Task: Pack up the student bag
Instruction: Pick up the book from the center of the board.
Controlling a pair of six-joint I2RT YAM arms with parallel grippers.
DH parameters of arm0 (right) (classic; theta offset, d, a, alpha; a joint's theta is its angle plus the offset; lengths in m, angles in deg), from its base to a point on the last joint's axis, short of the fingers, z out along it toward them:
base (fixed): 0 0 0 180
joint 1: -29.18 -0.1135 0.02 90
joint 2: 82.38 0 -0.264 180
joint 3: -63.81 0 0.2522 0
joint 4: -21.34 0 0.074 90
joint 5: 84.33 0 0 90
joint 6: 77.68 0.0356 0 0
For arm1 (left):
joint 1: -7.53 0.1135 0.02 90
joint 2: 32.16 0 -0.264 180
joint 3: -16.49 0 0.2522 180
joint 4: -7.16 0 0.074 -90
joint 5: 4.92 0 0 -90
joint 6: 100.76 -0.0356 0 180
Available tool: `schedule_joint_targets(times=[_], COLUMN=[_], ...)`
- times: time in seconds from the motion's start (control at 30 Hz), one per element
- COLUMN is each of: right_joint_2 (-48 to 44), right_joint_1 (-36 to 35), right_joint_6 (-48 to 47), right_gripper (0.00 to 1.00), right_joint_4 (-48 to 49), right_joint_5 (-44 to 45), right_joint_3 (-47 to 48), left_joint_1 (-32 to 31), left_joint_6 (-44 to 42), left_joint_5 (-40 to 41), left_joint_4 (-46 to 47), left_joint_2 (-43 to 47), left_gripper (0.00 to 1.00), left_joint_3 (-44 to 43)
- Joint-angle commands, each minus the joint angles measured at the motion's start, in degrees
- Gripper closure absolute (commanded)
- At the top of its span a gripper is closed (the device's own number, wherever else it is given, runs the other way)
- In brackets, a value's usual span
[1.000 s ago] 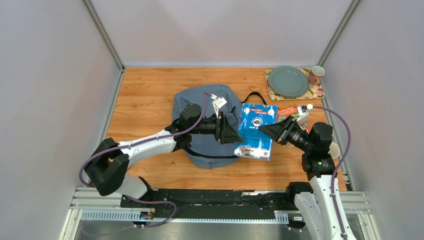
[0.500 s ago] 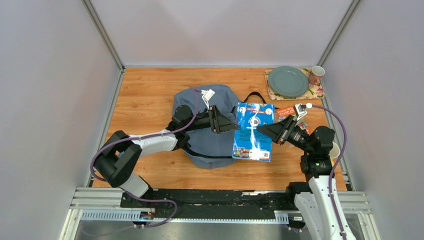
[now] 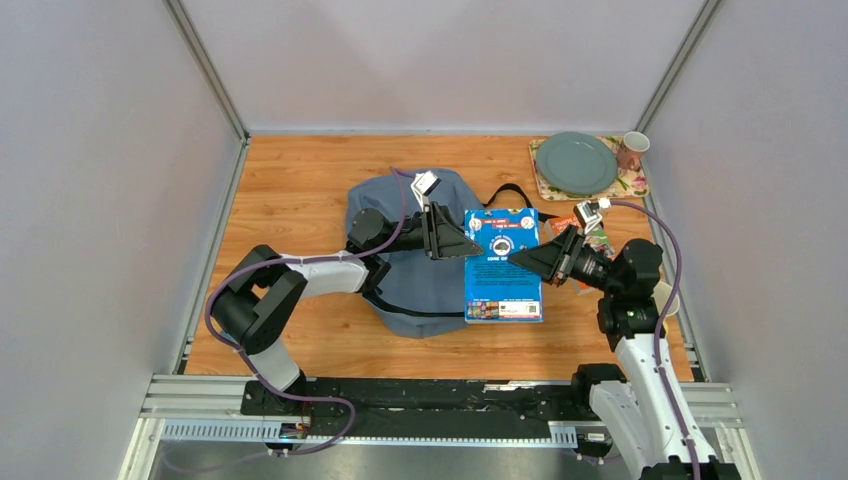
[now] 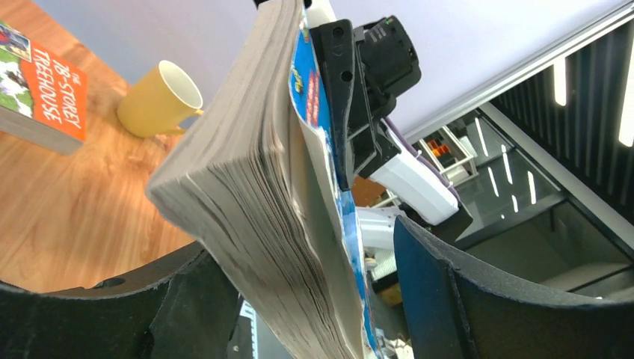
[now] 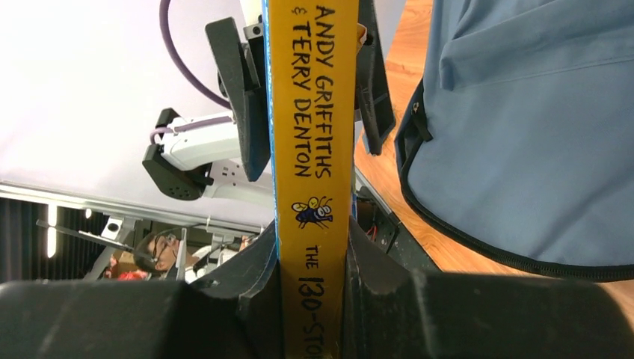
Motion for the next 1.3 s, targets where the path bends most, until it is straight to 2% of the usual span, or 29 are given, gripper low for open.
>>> schedule_joint_targets(times=[0.0, 0.07, 0.1, 0.13, 0.2, 0.23, 0.27, 0.33, 0.37, 0.4, 0.43, 0.47, 0.5, 0.53, 0.57, 0.63, 0.73, 0.83, 0.93, 1.07, 1.27], right_joint_2=[2.1, 3.0, 4.0, 4.8, 7.0, 7.6, 8.6, 9.5, 9.9, 10.2, 10.3, 10.0, 9.6, 8.8, 6.8, 4.4, -1.1, -6.7, -11.8, -16.5, -13.9], right_joint_1=[-1.4, -1.7, -1.8, -2.0, -2.0, -2.0, -2.0, -2.0, -1.9, -1.9, -2.1, -1.9, -1.9, -1.9, -1.9, -2.0, -2.1, -2.3, -3.2, -5.0, -11.0], right_joint_6=[-4.0, -7.0, -8.8, -10.6, -17.6, -19.3, -20.5, -23.1, -25.1, -27.2, -31.5, -33.2, -34.5, -35.1, -34.8, -33.0, -29.6, -22.2, -15.3, -10.2, -6.9], right_gripper=[1.0, 1.0, 1.0, 1.0, 1.0, 1.0, 1.0, 0.89, 0.81, 0.57, 0.5, 0.47, 0.43, 0.41, 0.38, 0.38, 0.37, 0.28, 0.26, 0.25, 0.24], right_joint_4=[0.5, -2.4, -4.0, -5.6, -14.7, -17.0, -19.2, -21.1, -27.2, -31.5, -35.2, -42.0, -44.7, -46.5, -47.8, -48.7, -46.9, -36.9, -30.7, -27.0, -22.7], right_joint_5=[-3.9, -4.6, -5.1, -5.8, -6.0, -5.9, -6.1, -5.3, -1.3, 2.1, 5.8, 13.6, 17.7, 21.0, 25.6, 29.3, 30.7, 25.8, 23.8, 24.7, 28.0], right_joint_3=[5.7, 6.6, 8.0, 8.7, 11.2, 11.7, 12.2, 13.4, 14.4, 15.8, 18.4, 19.5, 20.3, 20.7, 19.9, 18.7, 13.2, 5.5, 0.1, -2.7, -3.0], left_joint_1=[-0.3, -0.4, -0.3, -0.4, -0.4, -0.3, -0.3, -0.3, -0.3, -0.2, 0.0, 0.1, 0.3, 0.4, 0.4, 0.3, 0.3, 0.3, 0.3, 0.3, 0.3], left_joint_6=[4.2, 4.6, 4.8, 4.7, 3.8, 3.3, 1.8, -0.4, -3.2, -4.9, -7.1, -12.0, -15.0, -18.0, -24.4, -30.1, -35.6, -34.6, -29.5, -20.5, -12.4], left_joint_5=[-3.7, -3.9, -4.0, -4.7, -4.7, -4.9, -4.7, -4.0, -3.5, -2.6, 0.0, 1.8, 3.8, 8.3, 11.2, 19.8, 31.4, 39.2, 43.0, 44.6, 41.4], left_joint_4=[12.6, 13.4, 13.5, 13.4, 12.5, 10.9, 9.9, 6.3, 4.4, 2.1, -3.7, -7.5, -11.4, -20.0, -25.4, -38.8, -49.1, -50.5, -47.9, -42.1, -32.5], left_joint_2=[-1.7, -2.2, -2.3, -2.4, -2.1, -1.9, -1.3, -0.3, 1.5, 2.5, 3.9, 7.4, 9.3, 11.5, 16.0, 20.6, 29.6, 34.4, 37.4, 38.7, 36.5], left_gripper=[0.21, 0.26, 0.34, 0.52, 0.75, 1.0, 1.0, 1.0, 1.0, 1.0, 1.0, 1.0, 1.0, 1.0, 1.0, 1.0, 1.0, 1.0, 1.0, 1.0, 1.0], left_joint_3=[-2.7, -2.5, -2.5, -2.6, -2.2, -2.0, -1.6, -0.2, 0.4, 1.1, 2.6, 3.5, 4.3, 5.2, 5.3, 4.8, 4.8, 7.1, 10.4, 14.3, 16.2])
